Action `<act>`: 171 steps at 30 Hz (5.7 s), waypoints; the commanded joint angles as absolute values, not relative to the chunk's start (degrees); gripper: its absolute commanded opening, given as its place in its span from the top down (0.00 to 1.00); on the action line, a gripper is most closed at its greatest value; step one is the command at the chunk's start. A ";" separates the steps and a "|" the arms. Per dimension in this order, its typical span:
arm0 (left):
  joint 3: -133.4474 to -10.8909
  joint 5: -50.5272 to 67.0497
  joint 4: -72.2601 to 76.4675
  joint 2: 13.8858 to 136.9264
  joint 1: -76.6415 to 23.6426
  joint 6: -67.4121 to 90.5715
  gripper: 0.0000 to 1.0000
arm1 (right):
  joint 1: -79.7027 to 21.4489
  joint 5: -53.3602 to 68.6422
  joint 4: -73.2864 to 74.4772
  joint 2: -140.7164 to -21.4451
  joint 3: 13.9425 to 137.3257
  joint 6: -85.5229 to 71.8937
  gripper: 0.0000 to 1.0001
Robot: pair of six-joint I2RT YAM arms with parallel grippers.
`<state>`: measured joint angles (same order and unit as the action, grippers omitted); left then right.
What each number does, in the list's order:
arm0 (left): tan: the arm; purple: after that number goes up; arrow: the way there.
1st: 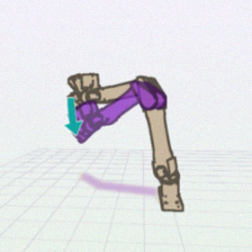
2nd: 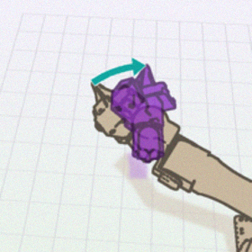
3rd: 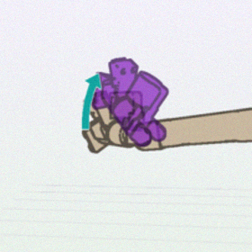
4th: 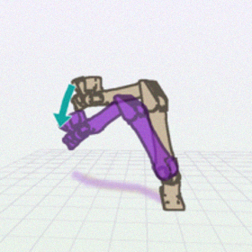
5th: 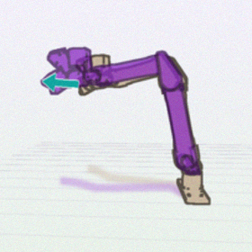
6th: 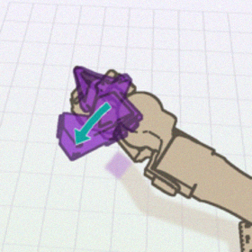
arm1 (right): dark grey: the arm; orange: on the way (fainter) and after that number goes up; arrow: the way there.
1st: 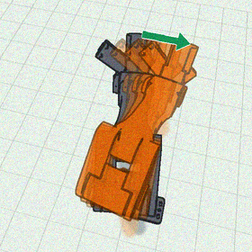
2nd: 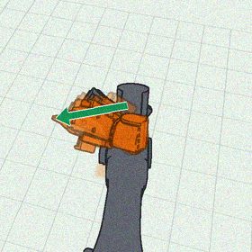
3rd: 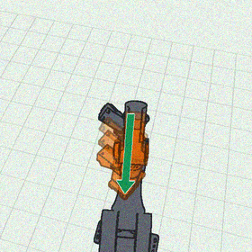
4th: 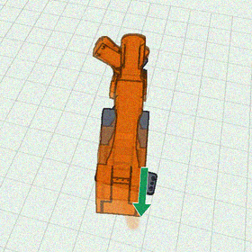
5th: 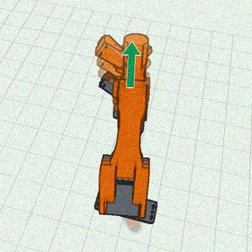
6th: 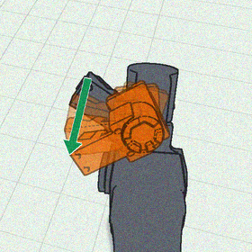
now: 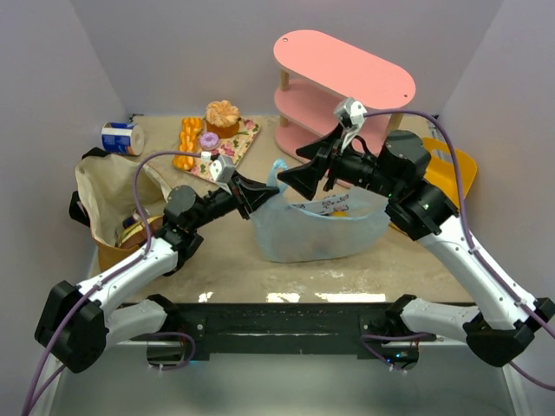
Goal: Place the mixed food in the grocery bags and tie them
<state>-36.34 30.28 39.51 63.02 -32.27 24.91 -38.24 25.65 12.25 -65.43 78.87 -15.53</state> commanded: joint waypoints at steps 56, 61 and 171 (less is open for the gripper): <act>-41.92 33.84 55.46 71.18 -32.25 23.90 0.05 | -44.21 13.88 12.04 -74.27 83.50 -19.95 0.96; -42.45 35.77 60.02 75.67 -32.26 25.84 0.08 | -44.30 14.76 11.60 -74.00 83.06 -20.39 0.96; -61.61 10.90 1.15 84.46 -32.78 12.22 1.00 | -43.50 -30.67 22.60 -49.67 72.26 -11.86 1.00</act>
